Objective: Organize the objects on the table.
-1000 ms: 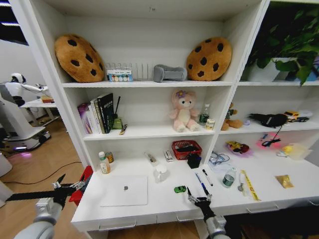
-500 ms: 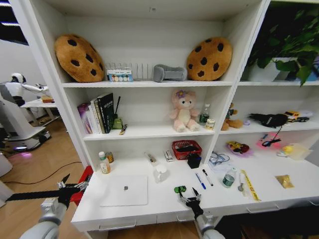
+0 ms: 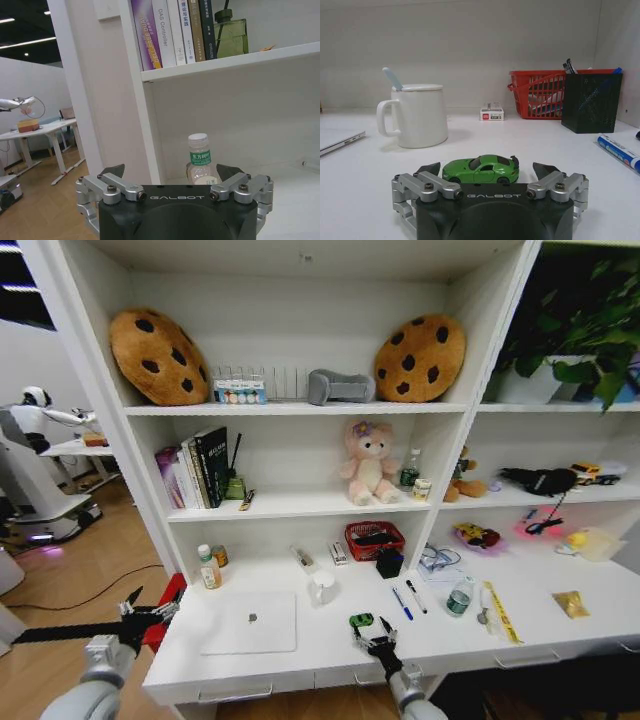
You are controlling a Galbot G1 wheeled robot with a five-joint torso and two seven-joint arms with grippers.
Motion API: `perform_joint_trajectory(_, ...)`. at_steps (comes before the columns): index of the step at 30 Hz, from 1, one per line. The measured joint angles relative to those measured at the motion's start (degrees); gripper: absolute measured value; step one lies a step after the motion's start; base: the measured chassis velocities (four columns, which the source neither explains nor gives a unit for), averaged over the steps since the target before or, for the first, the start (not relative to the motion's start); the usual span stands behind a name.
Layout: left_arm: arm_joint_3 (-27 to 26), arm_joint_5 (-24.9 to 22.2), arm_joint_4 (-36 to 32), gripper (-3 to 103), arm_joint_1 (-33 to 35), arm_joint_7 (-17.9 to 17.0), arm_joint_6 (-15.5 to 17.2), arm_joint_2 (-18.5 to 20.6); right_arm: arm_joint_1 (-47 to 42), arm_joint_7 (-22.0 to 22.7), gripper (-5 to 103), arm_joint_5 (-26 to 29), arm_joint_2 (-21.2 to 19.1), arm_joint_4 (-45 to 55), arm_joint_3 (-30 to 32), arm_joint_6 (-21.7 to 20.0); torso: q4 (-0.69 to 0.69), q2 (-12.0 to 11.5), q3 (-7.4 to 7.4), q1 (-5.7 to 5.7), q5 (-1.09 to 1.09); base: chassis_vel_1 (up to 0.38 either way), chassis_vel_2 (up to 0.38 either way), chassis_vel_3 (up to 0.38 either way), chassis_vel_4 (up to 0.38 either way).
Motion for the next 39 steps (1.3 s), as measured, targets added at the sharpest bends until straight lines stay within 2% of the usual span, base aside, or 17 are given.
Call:
perform_joint_trajectory(17,0.8,-0.2,0.0,100,-0.3,0.1,-0.2,0.5,3.5,0.7,100,0.6,-1.6,-3.3,-3.5,-0.5,0.0,0.0,-0.01,0.0,-0.01,0.0,0.0,0.0,0.0)
perform_joint_trajectory(19,0.8,-0.2,-0.1,100,-0.3,0.1,-0.2,0.5,3.6,0.7,103,0.5,-1.6,-3.4,-3.6,-0.5,-0.01,0.0,-0.02,0.0,-0.01,0.0,0.0,0.0,0.0)
perform_joint_trajectory(21,0.8,-0.2,-0.1,100,-0.3,0.1,-0.2,0.5,3.5,0.6,100,0.4,-1.5,-3.4,-3.7,-0.5,-0.01,0.0,-0.02,0.0,-0.01,0.0,0.0,0.0,0.0)
perform_joint_trajectory(24,1.1,-0.2,-0.2,100,-0.2,0.2,-0.2,0.5,3.1,0.4,85,0.1,-1.5,-3.1,-3.4,-0.5,0.01,0.0,-0.02,0.0,0.01,0.0,0.0,0.0,0.0)
perform_joint_trajectory(26,1.3,-0.2,-0.3,100,-0.2,0.2,-0.2,0.4,2.8,0.4,82,0.1,-1.5,-3.0,-3.2,-0.5,0.01,0.0,-0.02,0.0,0.01,0.0,0.0,0.0,0.0)
perform_joint_trajectory(39,2.4,0.3,-0.7,100,-0.5,-0.1,0.1,-0.5,2.0,0.4,81,0.6,-2.3,-1.8,-2.0,-0.6,-0.02,0.0,0.01,0.0,0.02,0.0,0.0,0.0,0.0)
